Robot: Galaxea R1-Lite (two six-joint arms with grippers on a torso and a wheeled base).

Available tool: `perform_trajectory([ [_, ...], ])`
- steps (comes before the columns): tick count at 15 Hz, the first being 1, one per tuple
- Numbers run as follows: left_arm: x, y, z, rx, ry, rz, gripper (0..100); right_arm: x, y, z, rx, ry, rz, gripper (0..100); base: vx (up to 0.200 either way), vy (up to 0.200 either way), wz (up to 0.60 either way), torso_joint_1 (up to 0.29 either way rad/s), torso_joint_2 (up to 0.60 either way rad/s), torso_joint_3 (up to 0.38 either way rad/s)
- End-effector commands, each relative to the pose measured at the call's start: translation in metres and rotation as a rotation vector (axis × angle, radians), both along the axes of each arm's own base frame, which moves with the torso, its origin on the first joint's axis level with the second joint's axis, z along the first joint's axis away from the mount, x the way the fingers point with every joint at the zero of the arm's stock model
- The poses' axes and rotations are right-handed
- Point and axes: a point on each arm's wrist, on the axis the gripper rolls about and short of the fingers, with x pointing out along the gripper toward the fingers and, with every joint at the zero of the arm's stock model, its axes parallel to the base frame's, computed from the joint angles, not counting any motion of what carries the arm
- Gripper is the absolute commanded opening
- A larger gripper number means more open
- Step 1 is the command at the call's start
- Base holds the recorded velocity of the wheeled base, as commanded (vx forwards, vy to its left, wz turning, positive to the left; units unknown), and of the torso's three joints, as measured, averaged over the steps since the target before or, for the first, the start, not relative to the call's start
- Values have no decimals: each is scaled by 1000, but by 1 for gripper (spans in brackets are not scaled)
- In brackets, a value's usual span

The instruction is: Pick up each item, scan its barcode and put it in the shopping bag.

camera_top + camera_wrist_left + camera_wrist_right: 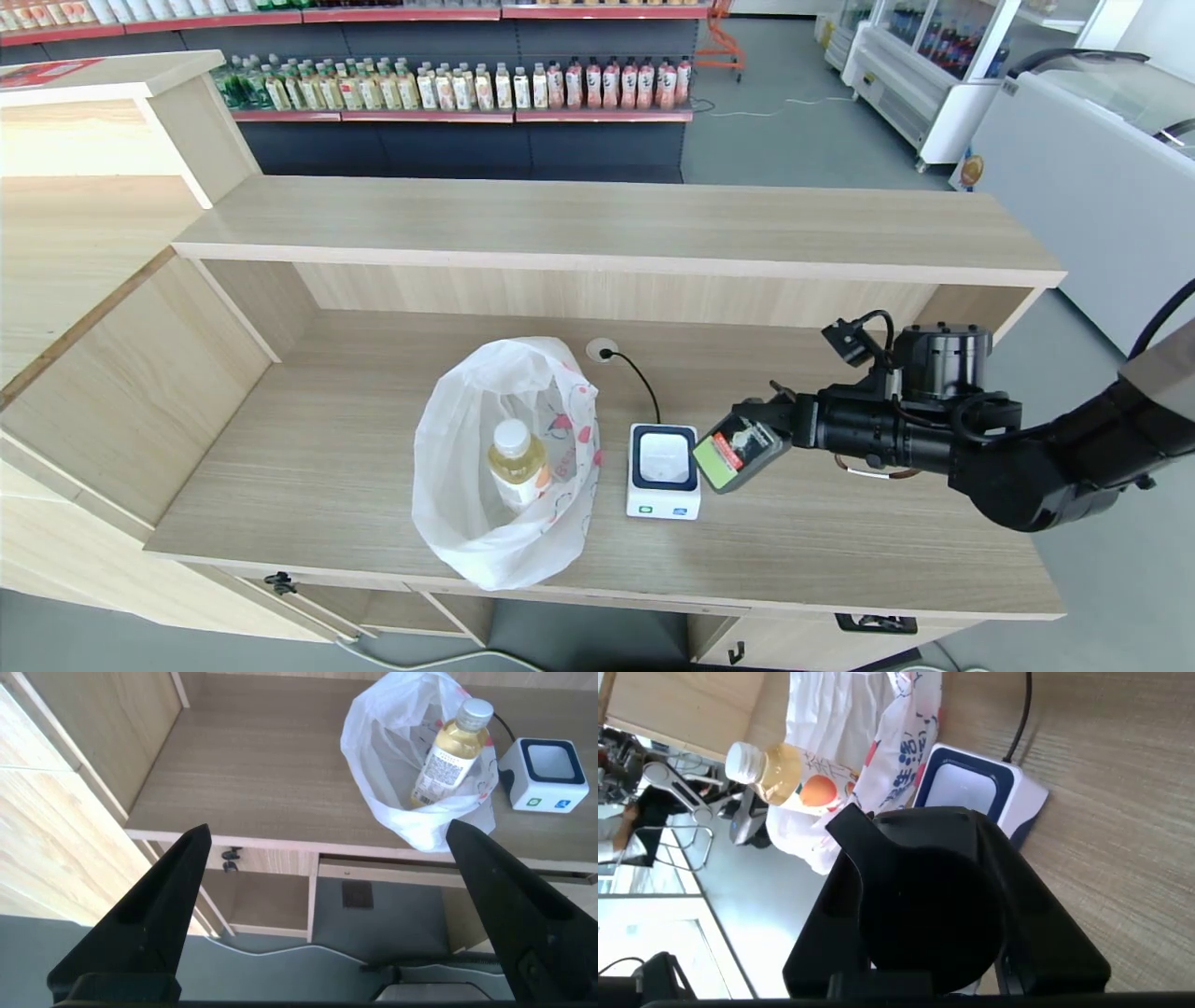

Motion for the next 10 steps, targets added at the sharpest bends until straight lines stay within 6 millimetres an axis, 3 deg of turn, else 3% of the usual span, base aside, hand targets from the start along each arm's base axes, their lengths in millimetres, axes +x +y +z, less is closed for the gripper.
perform_trajectory([
  [1,0,0,0,0,0,0,100,5,7,-7,-1,9,15,0,0,0,0,0,0,0],
  [10,0,0,0,0,0,0,100,16,17,-26,-4,1,31,0,0,0,0,0,0,0],
])
